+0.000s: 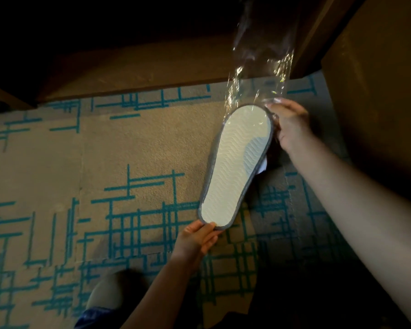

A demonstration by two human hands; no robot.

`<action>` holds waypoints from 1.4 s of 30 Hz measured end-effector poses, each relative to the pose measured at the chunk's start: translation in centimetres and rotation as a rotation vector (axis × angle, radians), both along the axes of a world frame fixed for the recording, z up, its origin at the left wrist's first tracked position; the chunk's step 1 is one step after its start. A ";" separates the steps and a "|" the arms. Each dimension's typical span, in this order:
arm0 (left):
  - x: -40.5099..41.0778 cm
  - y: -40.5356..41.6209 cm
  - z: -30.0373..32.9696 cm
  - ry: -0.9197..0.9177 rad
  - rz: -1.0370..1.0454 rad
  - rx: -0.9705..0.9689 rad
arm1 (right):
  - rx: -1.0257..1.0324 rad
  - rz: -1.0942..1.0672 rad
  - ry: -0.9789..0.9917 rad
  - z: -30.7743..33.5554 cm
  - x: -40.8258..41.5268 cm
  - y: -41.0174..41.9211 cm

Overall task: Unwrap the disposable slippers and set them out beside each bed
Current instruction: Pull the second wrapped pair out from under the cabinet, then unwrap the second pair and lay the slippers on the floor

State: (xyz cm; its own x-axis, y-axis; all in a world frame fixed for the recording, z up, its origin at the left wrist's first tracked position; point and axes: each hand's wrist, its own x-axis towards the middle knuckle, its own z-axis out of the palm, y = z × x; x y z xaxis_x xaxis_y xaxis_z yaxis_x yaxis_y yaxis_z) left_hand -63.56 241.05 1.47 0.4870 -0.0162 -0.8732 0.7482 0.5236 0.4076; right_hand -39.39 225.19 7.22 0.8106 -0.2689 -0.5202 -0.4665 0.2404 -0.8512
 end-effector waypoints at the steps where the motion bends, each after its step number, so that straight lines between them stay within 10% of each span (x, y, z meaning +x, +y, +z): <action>1: -0.3 0.2 -0.3 0.010 -0.006 0.029 | 0.009 0.006 -0.009 0.6 0.6 0.1; 13: -0.3 -0.6 -0.1 0.012 0.004 0.078 | 0.342 0.412 0.192 1.8 -3.1 6.1; 19: 0.8 -2.0 0.5 0.031 0.039 0.046 | -0.104 1.142 0.238 2.4 -6.6 10.9; 27: 1.2 -1.7 0.6 0.020 0.059 0.009 | -0.525 0.570 0.039 -1.5 -8.7 2.2; 35: 2.0 -2.5 1.8 -0.042 -0.168 -0.054 | -0.215 0.275 0.287 -3.2 -12.9 0.3; 42: 4.8 0.1 4.0 -0.311 -0.250 0.746 | -0.370 0.378 0.146 -2.5 -13.3 -0.4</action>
State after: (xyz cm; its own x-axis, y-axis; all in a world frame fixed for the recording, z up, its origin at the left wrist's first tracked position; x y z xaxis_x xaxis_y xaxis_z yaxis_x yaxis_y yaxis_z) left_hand -58.73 241.11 5.44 0.7658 0.3716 -0.5248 0.6027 -0.1305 0.7872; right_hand -52.69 224.77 4.70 0.8126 -0.1593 -0.5606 -0.5821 -0.2705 -0.7668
